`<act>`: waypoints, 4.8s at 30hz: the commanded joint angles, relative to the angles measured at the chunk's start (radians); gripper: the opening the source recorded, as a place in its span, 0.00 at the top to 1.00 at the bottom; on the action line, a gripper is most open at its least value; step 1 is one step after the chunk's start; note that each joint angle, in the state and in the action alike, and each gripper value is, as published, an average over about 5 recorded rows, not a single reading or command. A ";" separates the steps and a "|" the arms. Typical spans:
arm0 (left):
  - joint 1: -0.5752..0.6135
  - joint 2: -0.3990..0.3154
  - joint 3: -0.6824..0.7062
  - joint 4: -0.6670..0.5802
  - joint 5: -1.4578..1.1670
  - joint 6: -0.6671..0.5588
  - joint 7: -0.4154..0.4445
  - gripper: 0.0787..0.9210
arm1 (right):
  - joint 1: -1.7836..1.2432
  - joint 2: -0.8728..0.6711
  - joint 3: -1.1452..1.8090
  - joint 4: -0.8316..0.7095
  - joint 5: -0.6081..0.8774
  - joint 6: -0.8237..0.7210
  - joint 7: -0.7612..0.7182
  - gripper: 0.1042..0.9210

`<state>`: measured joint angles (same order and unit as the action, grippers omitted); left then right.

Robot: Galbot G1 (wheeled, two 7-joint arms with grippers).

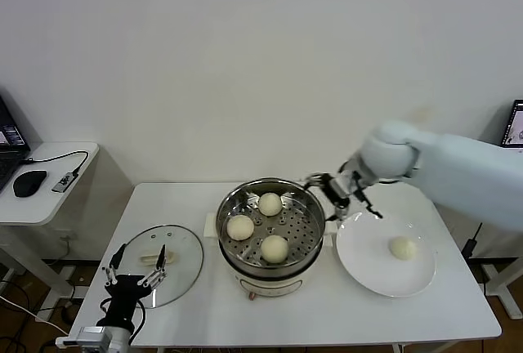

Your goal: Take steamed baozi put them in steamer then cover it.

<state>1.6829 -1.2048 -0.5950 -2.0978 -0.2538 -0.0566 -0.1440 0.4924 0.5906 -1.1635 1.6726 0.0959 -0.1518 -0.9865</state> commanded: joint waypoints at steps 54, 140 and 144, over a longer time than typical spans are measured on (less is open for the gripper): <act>0.028 0.007 -0.031 -0.025 0.003 0.009 0.008 0.12 | -0.717 0.108 0.618 -0.611 -0.434 0.075 -0.068 0.28; -0.035 -0.004 0.003 0.026 0.000 0.010 0.012 0.12 | 0.026 0.158 0.046 0.051 0.424 -0.519 0.195 0.12; -0.035 -0.004 0.006 0.032 0.001 0.009 0.012 0.12 | -0.052 0.020 0.103 0.136 0.493 -0.438 0.400 0.12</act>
<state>1.6476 -1.2091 -0.5907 -2.0689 -0.2540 -0.0472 -0.1323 0.4850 0.8424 -1.1635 1.6214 0.5169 -0.6902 -0.7819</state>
